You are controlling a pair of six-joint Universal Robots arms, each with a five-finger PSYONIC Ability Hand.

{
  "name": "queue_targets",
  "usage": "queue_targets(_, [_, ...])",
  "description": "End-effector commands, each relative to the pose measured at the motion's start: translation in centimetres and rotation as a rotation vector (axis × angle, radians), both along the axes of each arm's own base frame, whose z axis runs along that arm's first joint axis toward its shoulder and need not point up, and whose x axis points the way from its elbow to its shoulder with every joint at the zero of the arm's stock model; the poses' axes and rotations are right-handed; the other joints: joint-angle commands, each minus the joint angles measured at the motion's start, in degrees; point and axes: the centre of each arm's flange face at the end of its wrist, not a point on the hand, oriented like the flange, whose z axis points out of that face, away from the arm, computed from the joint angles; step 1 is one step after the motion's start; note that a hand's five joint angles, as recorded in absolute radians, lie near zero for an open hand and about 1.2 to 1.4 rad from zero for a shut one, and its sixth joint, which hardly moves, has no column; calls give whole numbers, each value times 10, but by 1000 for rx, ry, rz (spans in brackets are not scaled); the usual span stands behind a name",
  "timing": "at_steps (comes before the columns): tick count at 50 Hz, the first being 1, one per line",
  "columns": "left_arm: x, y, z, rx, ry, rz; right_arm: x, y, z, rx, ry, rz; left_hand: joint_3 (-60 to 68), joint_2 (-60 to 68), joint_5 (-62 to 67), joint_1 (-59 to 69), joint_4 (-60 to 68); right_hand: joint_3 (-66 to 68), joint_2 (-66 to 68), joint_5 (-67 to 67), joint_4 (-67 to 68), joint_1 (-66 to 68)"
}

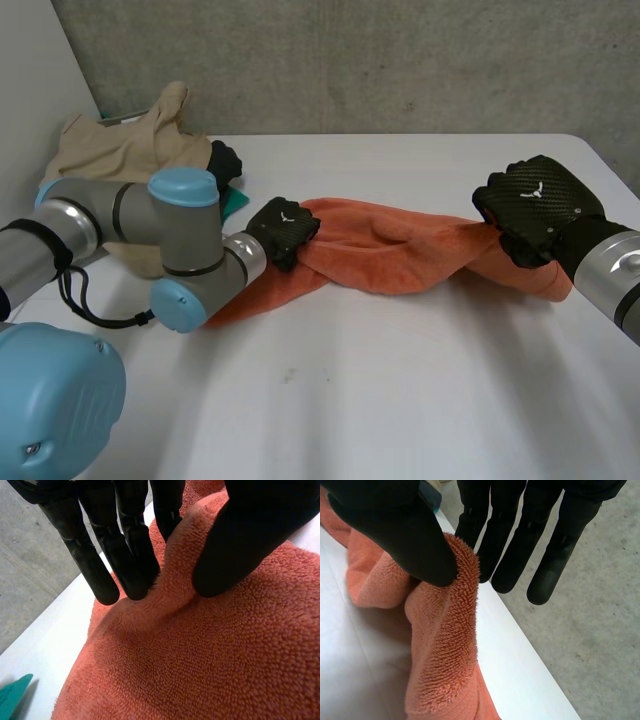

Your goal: Fold the laundry.

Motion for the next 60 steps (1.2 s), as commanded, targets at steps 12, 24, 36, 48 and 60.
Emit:
queue_targets(12, [58, 93, 181, -232, 86, 194, -39, -22, 63, 35, 101, -165, 137, 133, 144, 136, 134, 117, 125, 124, 112, 171])
queue_targets(24, [91, 150, 143, -63, -38, 175, -41, -2, 47, 176, 320, -124, 137, 133, 144, 136, 134, 117, 125, 124, 112, 171])
queue_targets(36, [54, 53, 82, -79, -107, 247, -29, -63, 1, 173, 356, -169, 137, 133, 144, 136, 134, 117, 125, 124, 112, 171])
queue_targets(48, [17, -7, 300, -997, 265, 352, -4, -142, 126, -706, -5, -273, 137, 133, 144, 136, 134, 117, 125, 124, 112, 171])
queue_targets(60, [22, 12, 228, -647, 301, 375, -3, -139, 92, -611, -106, -245, 137, 133, 144, 136, 134, 117, 125, 124, 112, 171])
